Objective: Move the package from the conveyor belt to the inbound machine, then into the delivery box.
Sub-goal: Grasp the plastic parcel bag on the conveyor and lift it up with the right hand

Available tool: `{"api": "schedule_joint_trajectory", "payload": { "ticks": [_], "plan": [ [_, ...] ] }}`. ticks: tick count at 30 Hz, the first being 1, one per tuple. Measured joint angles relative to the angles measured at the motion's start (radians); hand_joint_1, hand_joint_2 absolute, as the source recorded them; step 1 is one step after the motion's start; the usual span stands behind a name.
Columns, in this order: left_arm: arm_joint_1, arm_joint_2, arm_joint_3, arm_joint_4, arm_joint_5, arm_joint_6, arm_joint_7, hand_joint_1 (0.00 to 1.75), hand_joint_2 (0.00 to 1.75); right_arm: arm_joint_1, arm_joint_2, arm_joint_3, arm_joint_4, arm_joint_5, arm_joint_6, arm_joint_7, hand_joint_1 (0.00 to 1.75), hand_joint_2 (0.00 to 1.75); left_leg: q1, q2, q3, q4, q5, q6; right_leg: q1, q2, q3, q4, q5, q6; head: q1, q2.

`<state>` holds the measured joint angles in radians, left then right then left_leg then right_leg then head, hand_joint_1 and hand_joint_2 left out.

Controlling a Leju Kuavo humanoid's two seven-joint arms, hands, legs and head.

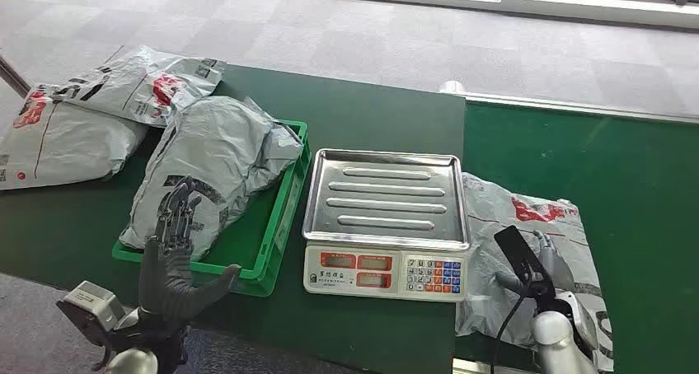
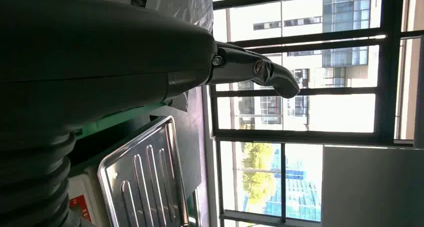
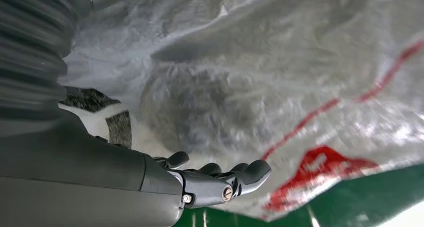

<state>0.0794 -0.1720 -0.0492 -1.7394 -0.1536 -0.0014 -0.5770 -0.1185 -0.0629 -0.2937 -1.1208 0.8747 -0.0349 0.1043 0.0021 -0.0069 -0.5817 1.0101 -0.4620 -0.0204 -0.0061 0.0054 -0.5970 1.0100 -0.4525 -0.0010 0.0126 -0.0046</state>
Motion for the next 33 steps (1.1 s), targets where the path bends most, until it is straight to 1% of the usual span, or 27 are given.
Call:
{"api": "schedule_joint_trajectory", "payload": {
  "ticks": [2,5,9,13,16,21,33],
  "plan": [
    [-0.007,0.001,-0.004,0.004,0.001,0.0,0.0,0.0,1.75,-0.019,-0.01,0.0,0.043,0.004,0.026,0.003,0.0,1.75,0.0,0.0,0.0,0.0,0.0,0.0,0.0,0.0,0.0,0.0,0.0,0.0,0.0,0.0],
    [-0.03,0.002,-0.018,0.017,0.003,0.001,0.002,0.0,1.75,-0.082,-0.038,0.001,0.176,0.038,0.084,0.018,0.0,1.75,0.0,0.0,0.001,0.001,0.0,0.001,0.0,0.0,0.002,0.0,0.001,0.001,0.0,0.0],
    [-0.067,0.001,-0.037,0.034,0.003,0.006,0.015,0.0,1.75,-0.168,-0.059,0.015,0.318,0.117,0.112,0.081,0.0,1.75,0.001,0.0,0.007,0.001,0.0,0.001,0.001,0.001,0.008,-0.001,0.001,0.001,0.0,0.0],
    [-0.094,0.0,-0.042,0.039,-0.003,0.008,0.035,0.0,1.75,-0.226,-0.068,0.032,0.389,0.159,0.155,0.12,1.75,1.75,0.001,0.0,0.011,0.001,-0.001,0.002,0.001,0.001,0.012,-0.002,0.0,0.002,0.0,0.0],
    [-0.112,0.0,-0.043,0.046,-0.001,0.018,0.038,0.0,1.75,-0.278,-0.076,0.048,0.443,0.186,0.198,0.125,1.75,1.75,0.001,0.002,0.012,0.003,0.0,0.003,0.001,0.002,0.013,-0.002,0.002,0.004,0.0,0.0],
    [-0.127,0.0,-0.043,0.056,0.004,0.025,0.035,0.0,1.75,-0.337,-0.091,0.067,0.511,0.205,0.201,0.129,1.75,1.75,0.0,0.002,0.012,0.005,0.001,0.005,0.001,0.003,0.014,-0.003,0.004,0.006,0.0,0.0],
    [-0.134,0.0,-0.045,0.064,0.008,0.027,0.035,0.0,1.75,-0.371,-0.102,0.086,0.559,0.205,0.201,0.129,1.75,1.75,0.001,0.001,0.011,0.006,0.0,0.005,0.001,0.002,0.016,-0.003,0.004,0.006,0.0,0.0]
  ]
}}
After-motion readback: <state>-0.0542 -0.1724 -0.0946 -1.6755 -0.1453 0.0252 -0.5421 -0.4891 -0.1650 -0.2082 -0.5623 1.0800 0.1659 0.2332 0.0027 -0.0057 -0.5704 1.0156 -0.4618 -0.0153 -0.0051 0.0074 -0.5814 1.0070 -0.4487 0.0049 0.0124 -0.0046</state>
